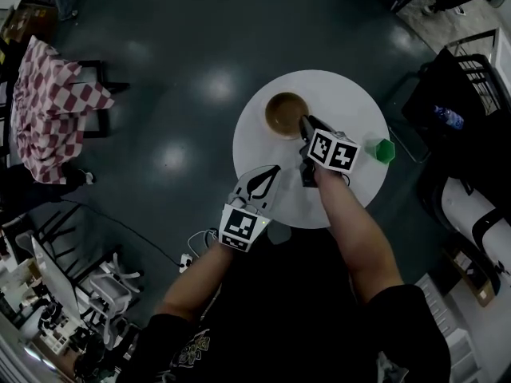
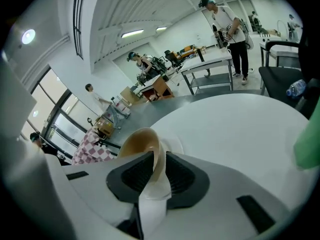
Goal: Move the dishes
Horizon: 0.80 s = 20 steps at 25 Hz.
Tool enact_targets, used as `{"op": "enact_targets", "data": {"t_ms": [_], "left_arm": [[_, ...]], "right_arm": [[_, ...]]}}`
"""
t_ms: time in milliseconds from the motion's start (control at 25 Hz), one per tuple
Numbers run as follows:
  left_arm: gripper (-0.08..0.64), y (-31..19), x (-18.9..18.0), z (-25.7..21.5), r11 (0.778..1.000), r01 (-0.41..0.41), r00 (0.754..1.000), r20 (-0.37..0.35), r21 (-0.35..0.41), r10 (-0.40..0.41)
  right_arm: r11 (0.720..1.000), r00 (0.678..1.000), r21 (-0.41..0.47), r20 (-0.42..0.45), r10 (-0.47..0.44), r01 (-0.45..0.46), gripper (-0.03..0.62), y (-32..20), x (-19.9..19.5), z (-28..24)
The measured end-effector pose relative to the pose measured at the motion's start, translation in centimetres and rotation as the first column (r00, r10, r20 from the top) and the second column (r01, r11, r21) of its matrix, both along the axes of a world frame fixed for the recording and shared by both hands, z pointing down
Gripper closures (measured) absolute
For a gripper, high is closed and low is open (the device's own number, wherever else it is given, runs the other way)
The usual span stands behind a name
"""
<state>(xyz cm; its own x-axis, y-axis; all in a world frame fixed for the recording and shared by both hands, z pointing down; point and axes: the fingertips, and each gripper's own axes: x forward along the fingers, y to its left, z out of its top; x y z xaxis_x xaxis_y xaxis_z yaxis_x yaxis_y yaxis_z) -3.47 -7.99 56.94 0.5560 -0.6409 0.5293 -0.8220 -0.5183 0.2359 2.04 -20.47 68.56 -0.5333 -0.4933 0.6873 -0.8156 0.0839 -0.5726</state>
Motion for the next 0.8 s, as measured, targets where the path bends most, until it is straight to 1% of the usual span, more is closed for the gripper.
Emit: {"op": "enact_targets", "data": {"t_ms": [120, 200, 280, 520, 640, 800], "left_arm": [[0.555, -0.2, 0.0, 0.0, 1.000, -0.001, 1.000, -0.005, -0.005, 0.001], [0.555, -0.3, 0.1, 0.0, 1.000, -0.001, 1.000, -0.006, -0.005, 0.001], [0.555, -0.3, 0.0, 0.1, 1.000, 0.001, 1.000, -0.002, -0.005, -0.001], [0.555, -0.2, 0.0, -0.1, 1.000, -0.017, 1.000, -0.007, 0.000, 0.017], [0.555, -0.1, 0.6, -0.5, 0.999, -0.040, 0.999, -0.021, 0.006, 0.041], [0.555, -0.4, 1.9, -0.7, 0.996, -0.091, 0.995, -0.028, 0.020, 0.092]], "right_arm": [[1.000, 1.000, -0.031, -0.001, -0.001, 0.001, 0.508, -0.2, -0.3, 0.4], [0.999, 1.000, -0.038, 0.004, 0.007, -0.006, 0.532, -0.4, -0.3, 0.3], [0.999, 1.000, -0.032, 0.005, 0.018, -0.017, 0.546, -0.6, -0.1, 0.1], [0.998, 0.998, 0.000, 0.001, 0.060, -0.060, 0.560, -0.9, 0.7, -1.0], [0.996, 0.996, 0.018, -0.005, 0.090, -0.090, 0.560, -0.9, 1.7, -1.8], [0.985, 0.986, 0.048, -0.029, 0.166, -0.164, 0.560, -0.6, 4.6, -3.0]]}}
